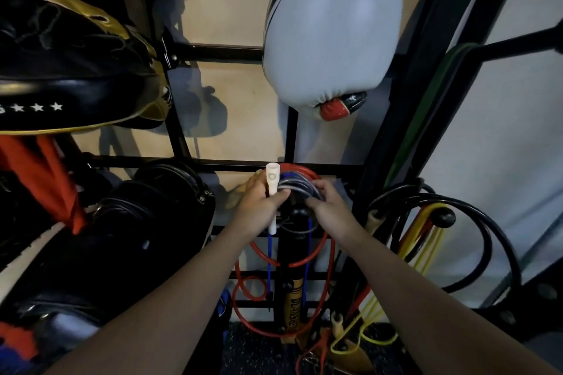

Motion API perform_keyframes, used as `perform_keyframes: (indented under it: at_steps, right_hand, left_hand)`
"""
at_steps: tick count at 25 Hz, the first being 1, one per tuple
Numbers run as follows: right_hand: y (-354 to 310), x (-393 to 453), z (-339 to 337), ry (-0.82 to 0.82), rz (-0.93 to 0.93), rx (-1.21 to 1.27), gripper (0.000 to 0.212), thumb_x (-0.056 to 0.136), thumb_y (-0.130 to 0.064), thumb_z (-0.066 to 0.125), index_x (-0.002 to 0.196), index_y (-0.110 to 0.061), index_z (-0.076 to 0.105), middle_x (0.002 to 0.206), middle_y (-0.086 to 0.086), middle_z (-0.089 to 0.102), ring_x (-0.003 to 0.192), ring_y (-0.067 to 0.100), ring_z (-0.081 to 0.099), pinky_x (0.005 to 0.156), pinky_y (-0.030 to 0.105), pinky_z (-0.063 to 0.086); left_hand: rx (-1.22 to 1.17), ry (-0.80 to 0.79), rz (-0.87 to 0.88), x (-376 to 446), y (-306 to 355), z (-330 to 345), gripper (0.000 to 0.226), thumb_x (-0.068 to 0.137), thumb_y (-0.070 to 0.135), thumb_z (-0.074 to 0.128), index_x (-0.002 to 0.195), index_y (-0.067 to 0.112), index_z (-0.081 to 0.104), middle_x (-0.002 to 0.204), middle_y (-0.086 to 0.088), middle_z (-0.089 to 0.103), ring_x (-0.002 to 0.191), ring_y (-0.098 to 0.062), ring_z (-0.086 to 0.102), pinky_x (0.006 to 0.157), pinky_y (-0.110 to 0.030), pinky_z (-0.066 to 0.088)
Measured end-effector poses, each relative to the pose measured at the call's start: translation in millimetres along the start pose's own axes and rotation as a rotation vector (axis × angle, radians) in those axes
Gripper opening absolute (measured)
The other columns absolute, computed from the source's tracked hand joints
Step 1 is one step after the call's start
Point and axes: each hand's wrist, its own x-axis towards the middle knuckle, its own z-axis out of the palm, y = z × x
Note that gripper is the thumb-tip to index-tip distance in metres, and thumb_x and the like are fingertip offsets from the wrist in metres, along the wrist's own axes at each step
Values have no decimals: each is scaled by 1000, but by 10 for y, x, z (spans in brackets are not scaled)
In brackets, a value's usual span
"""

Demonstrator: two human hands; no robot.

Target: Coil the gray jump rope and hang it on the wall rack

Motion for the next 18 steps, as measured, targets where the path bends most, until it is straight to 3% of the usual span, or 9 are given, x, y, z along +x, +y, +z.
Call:
perform_keyframes:
  at_steps: [3,6,8,11,14,18]
  right_hand:
    - [-93,-105,-67,-28,-39,-24,43,94,-3,64,135,-12,57,129,6,62,120,21,59,101,32,50]
    - [-161,-184,-95,-64,-75,-26,42,93,0,60,131,-19,58,122,0,64,116,16,60,86,14,48]
    - [-183,-212,-90,-60,-82,-19,43,92,0,60,131,-18,60,124,3,65,120,20,61,99,26,48]
    - [-171,-225,-74,-56,-99,-43,44,92,-5,61,134,-18,62,137,11,60,127,25,57,112,42,42]
    - [-196,-234,-81,-66,-120,-9,39,92,-5,63,128,-19,65,137,10,61,125,24,58,111,41,44]
    - [-286,-253,-129,-59,-146,41,38,90,-3,62,124,-19,67,128,8,67,118,22,63,105,38,48]
  left_hand:
    - [-105,-46,-57,-68,63,-76,39,92,-5,67,127,11,64,129,-18,69,122,-35,63,107,-48,49]
    - [-30,-134,-21,-120,101,-137,52,88,-9,69,134,14,63,135,-11,63,123,-26,61,103,-36,51]
    - [11,-165,20,-160,111,-153,57,86,-9,73,137,14,61,139,-10,58,124,-23,60,97,-24,49]
    - [90,-170,95,-177,95,-160,65,80,-13,73,138,11,60,140,-14,52,127,-26,57,104,-28,47]
    - [135,-206,174,-189,97,-192,68,79,-11,77,140,8,57,137,-16,52,129,-29,54,112,-40,45]
    - [212,-271,185,-137,145,-310,77,80,-4,83,147,12,50,145,-14,49,135,-29,52,114,-46,44]
